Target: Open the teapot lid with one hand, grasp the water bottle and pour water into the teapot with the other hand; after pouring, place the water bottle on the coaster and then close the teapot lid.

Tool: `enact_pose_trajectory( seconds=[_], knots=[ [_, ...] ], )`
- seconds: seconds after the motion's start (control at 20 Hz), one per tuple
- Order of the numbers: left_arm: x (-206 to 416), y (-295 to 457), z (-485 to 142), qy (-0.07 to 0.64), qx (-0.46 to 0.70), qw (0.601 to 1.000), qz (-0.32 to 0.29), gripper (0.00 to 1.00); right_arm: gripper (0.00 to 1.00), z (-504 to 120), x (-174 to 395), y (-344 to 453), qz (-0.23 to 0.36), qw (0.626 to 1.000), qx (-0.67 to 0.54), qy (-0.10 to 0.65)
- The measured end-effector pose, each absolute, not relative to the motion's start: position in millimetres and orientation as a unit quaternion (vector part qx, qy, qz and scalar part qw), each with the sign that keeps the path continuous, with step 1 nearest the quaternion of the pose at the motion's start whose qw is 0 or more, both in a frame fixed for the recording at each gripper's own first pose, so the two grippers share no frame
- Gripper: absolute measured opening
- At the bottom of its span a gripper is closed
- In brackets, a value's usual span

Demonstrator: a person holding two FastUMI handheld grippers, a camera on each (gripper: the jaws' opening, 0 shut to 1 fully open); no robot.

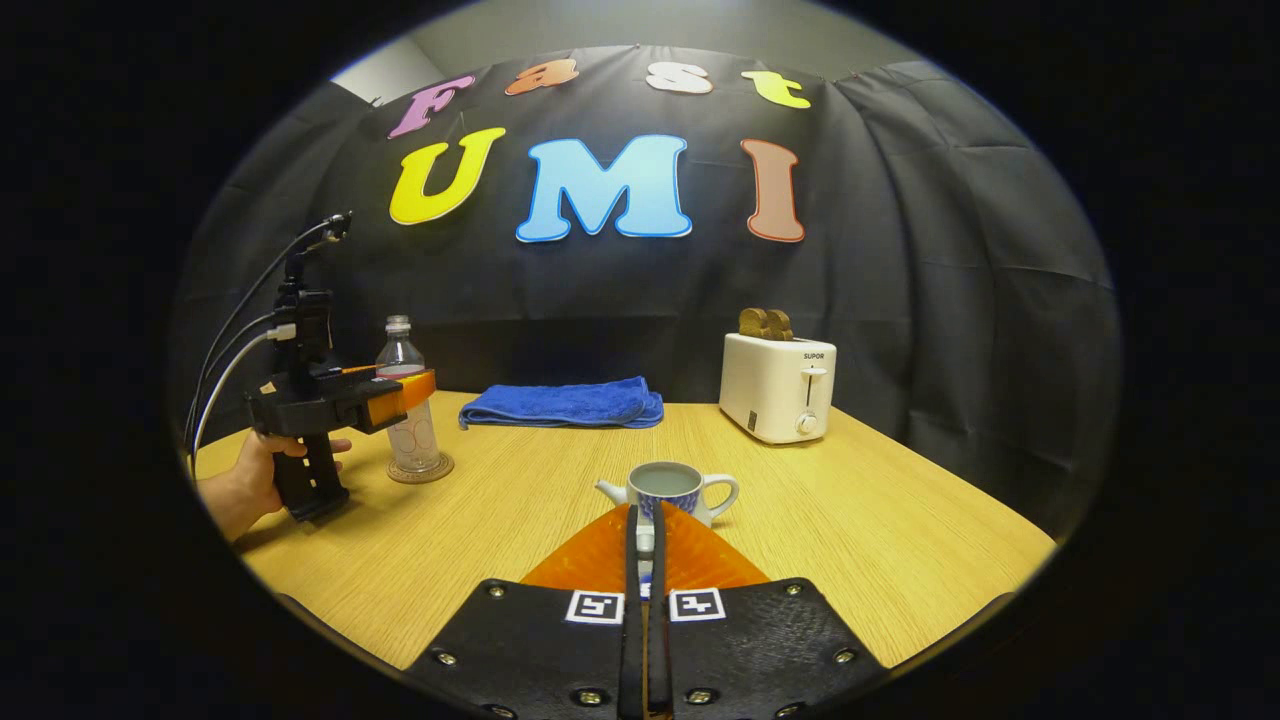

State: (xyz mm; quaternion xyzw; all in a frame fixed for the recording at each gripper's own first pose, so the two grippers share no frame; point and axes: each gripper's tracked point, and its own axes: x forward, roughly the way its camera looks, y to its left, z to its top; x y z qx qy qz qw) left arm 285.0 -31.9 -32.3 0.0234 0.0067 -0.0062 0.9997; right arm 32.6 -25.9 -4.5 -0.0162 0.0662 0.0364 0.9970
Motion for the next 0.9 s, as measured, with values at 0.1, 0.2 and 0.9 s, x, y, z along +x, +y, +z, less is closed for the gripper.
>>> enact_pose_trajectory(
  seconds=[0.1, 0.2, 0.9],
  knots=[
    [281.2, -32.6, -34.4, 0.014, 0.025, 1.000, -0.004, 1.00, 0.02, -2.8, 30.5, -25.4, 0.036, 0.997, -0.016, 0.064],
    [276.0, -33.4, -32.9, 0.015, 0.024, 1.000, -0.002, 1.00, 0.02, -2.1, 28.2, -25.8, 0.036, 0.997, -0.016, 0.062],
    [186.0, -27.5, -28.0, 0.003, 0.006, 0.999, 0.036, 1.00, 0.02, 12.7, 47.6, -39.9, 0.012, 0.999, 0.004, 0.039]
  ],
)
